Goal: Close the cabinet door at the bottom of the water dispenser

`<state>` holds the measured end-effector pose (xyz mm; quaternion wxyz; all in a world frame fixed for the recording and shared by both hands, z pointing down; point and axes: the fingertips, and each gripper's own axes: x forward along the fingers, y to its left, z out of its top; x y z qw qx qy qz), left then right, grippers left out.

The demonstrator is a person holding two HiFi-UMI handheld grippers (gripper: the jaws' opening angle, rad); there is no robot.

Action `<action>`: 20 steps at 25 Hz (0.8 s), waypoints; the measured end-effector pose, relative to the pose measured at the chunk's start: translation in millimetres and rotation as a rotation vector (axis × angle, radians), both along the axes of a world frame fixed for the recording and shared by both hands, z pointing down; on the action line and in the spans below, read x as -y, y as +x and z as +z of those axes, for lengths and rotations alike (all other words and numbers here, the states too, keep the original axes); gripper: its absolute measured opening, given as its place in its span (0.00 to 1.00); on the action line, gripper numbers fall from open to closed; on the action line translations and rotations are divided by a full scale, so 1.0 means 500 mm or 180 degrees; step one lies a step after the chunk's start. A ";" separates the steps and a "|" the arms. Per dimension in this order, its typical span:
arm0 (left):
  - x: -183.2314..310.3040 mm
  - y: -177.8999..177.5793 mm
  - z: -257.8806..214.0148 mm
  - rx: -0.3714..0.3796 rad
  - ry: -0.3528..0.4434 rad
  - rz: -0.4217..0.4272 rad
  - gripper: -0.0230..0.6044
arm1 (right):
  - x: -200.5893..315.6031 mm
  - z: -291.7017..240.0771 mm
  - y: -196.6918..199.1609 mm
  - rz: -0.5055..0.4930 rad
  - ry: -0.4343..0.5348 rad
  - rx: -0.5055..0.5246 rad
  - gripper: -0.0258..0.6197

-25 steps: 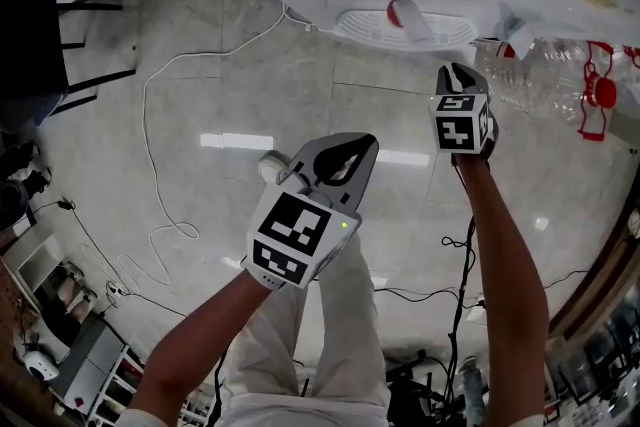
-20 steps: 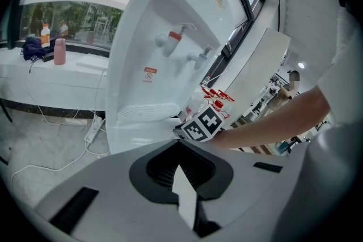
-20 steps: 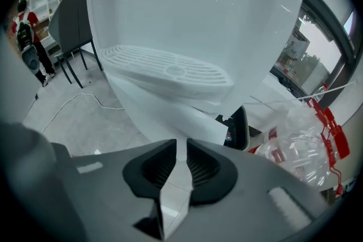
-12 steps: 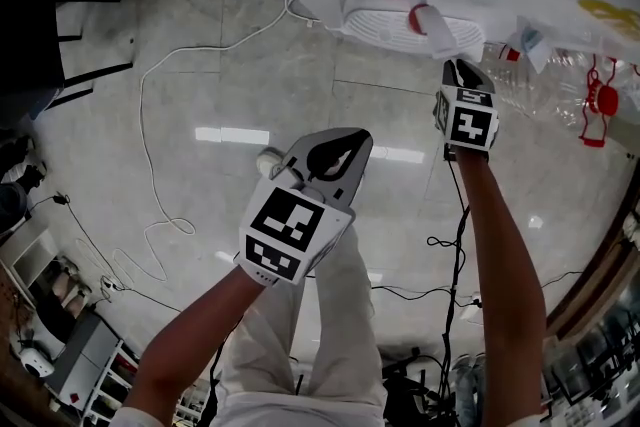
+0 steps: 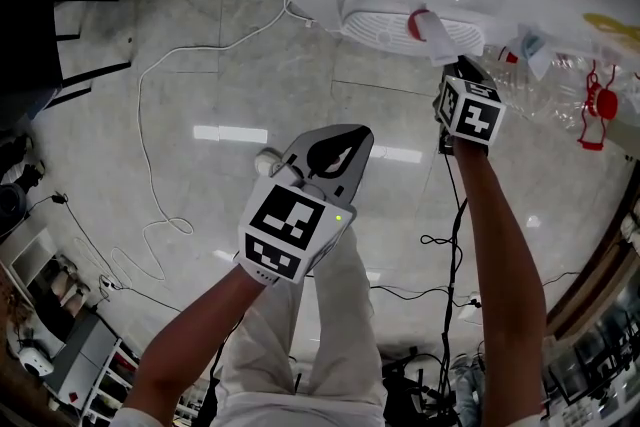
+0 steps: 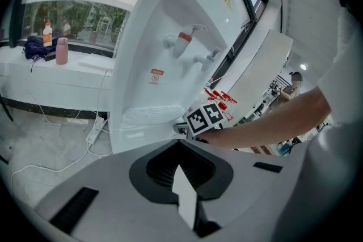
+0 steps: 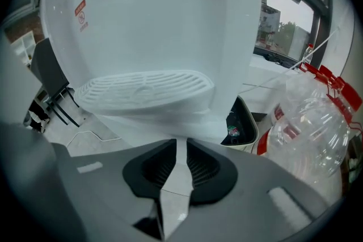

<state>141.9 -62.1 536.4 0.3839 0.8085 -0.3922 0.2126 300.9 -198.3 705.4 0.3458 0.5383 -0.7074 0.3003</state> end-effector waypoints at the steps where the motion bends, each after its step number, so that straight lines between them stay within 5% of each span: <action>1: 0.001 0.000 -0.001 -0.0001 -0.0001 -0.0002 0.04 | 0.004 -0.001 0.000 0.0029 0.0009 0.0047 0.14; 20: 0.001 -0.004 -0.028 -0.0003 0.0044 0.0050 0.04 | 0.004 -0.023 -0.001 0.0109 0.0026 0.0109 0.16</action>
